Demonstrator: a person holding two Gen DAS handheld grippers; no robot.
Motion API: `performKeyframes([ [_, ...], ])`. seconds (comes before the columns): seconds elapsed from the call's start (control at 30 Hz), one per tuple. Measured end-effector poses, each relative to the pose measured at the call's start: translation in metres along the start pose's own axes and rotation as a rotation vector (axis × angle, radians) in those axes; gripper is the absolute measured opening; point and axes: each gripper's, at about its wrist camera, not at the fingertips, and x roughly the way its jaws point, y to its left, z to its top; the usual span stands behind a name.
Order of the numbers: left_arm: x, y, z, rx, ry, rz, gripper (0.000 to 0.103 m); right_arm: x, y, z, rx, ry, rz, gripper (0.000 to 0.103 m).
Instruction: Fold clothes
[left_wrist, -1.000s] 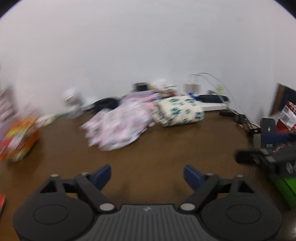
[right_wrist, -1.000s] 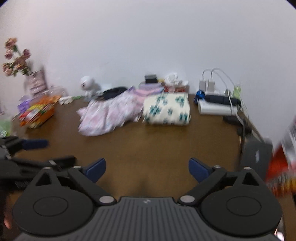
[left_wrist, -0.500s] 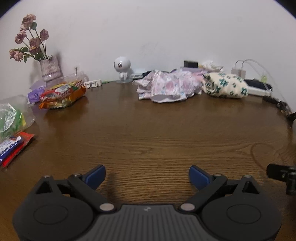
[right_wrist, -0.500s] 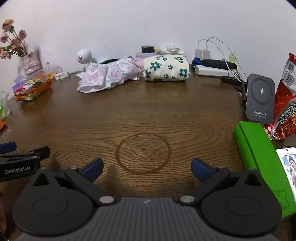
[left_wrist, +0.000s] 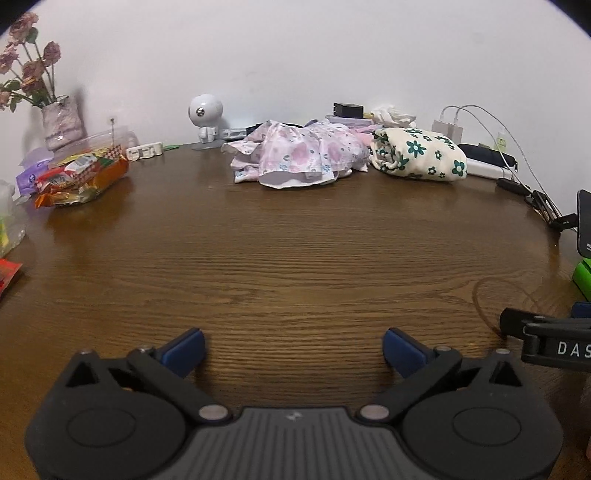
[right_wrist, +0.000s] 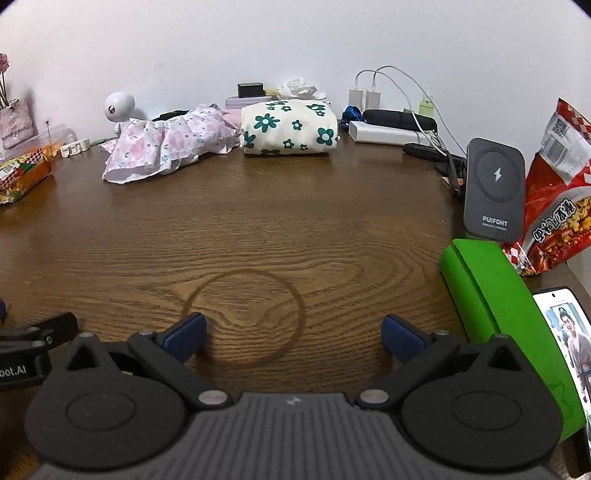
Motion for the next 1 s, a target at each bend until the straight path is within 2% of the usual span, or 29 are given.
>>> performKeyframes([
  [0.17, -0.002, -0.004, -0.002, 0.002, -0.004, -0.008, 0.103, 0.000, 0.001, 0.001, -0.007, 0.003, 0.012, 0.102],
  [0.47, -0.003, -0.016, -0.002, -0.026, -0.002, 0.026, 0.103, -0.012, 0.003, -0.010, -0.002, -0.023, 0.003, 0.102],
  [0.67, -0.003, -0.014, -0.002, -0.004, -0.002, -0.014, 0.103, -0.012, 0.002, -0.010, -0.010, -0.022, 0.011, 0.102],
  [1.0, -0.002, -0.014, -0.001, -0.003, 0.000, -0.012, 0.103, -0.012, 0.003, -0.011, -0.013, -0.022, 0.011, 0.102],
])
